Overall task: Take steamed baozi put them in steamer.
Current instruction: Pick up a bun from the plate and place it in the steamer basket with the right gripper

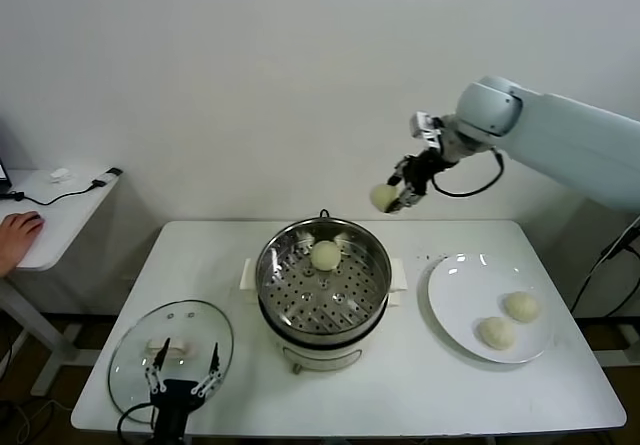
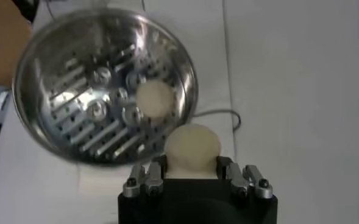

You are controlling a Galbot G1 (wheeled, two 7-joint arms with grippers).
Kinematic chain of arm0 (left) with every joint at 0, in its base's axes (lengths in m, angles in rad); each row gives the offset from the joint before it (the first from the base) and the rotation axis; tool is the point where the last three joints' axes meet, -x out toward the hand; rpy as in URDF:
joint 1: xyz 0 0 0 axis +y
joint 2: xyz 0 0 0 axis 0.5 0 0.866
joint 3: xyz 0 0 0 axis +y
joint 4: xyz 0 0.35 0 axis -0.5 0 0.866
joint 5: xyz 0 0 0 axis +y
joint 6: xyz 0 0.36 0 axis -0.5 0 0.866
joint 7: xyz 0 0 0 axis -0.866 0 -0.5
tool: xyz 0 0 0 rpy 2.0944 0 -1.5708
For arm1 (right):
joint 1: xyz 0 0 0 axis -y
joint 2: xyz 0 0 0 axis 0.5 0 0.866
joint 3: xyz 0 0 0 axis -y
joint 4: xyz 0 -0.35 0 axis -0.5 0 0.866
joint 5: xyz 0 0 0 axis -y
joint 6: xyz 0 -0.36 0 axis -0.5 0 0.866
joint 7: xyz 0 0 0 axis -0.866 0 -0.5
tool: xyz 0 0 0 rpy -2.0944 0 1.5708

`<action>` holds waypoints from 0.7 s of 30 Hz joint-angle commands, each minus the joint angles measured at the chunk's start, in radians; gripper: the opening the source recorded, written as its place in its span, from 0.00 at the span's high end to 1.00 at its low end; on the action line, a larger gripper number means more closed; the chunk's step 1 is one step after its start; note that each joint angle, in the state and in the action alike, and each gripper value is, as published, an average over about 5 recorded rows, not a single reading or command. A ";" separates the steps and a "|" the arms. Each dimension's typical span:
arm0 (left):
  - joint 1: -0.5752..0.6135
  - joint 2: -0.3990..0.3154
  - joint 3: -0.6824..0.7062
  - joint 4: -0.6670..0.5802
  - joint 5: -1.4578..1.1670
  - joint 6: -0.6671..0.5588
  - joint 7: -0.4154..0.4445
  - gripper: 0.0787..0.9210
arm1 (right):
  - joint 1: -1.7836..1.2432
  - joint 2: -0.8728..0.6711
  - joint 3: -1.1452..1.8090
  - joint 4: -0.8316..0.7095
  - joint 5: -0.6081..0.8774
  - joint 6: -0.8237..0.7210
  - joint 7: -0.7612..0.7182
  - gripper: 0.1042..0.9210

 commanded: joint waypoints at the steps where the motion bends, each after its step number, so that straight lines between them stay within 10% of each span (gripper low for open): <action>1: -0.002 0.006 0.005 0.002 0.007 0.003 0.008 0.12 | 0.033 0.190 -0.100 0.039 0.163 -0.072 0.109 0.46; 21: -0.035 0.014 -0.002 0.044 -0.008 0.007 0.005 0.12 | -0.235 0.371 -0.099 -0.071 0.090 -0.092 0.184 0.45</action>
